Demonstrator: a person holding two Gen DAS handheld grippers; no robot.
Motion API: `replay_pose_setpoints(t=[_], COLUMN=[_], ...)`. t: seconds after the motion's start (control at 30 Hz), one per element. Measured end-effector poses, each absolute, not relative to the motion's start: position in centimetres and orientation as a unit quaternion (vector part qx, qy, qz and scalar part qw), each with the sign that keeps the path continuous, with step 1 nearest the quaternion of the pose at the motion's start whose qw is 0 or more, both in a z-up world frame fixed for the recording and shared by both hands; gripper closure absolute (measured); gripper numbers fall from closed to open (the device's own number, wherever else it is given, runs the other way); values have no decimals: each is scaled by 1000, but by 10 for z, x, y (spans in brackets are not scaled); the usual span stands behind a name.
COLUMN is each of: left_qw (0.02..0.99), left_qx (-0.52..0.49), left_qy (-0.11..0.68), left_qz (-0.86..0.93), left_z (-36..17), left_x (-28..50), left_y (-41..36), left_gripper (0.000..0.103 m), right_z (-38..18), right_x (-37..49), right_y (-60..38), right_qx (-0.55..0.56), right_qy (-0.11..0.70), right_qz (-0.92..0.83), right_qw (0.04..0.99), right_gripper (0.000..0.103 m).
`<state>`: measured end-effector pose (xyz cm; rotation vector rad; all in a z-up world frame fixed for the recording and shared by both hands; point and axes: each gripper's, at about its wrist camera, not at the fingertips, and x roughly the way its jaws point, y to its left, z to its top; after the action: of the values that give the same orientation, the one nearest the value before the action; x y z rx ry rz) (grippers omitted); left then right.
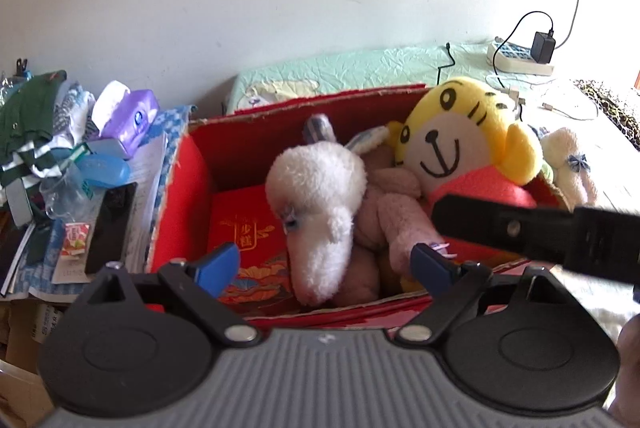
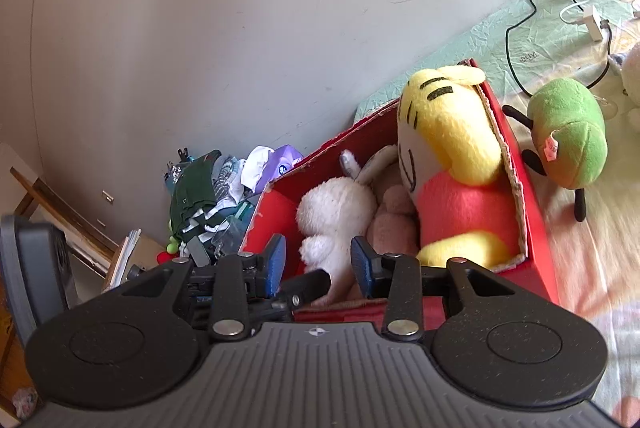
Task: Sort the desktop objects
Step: 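Withdraw the right gripper from the box toward the bunny with blue bow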
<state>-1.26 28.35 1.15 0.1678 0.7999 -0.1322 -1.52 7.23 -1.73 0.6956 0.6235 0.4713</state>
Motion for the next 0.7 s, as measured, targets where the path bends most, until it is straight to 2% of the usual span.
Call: replay_pose_setpoints(t=[0.7], left_qw=[914], left_qx=[92], left_qy=[390], left_qz=[-61], left_z=[22], left_x=[-38], left_y=[253], left_gripper=[8], right_z=[-25], right_x=[-48], right_y=[38], right_qx=[365], right_qy=[258], right_qz=[216], right_qw=[868], right_gripper=[62])
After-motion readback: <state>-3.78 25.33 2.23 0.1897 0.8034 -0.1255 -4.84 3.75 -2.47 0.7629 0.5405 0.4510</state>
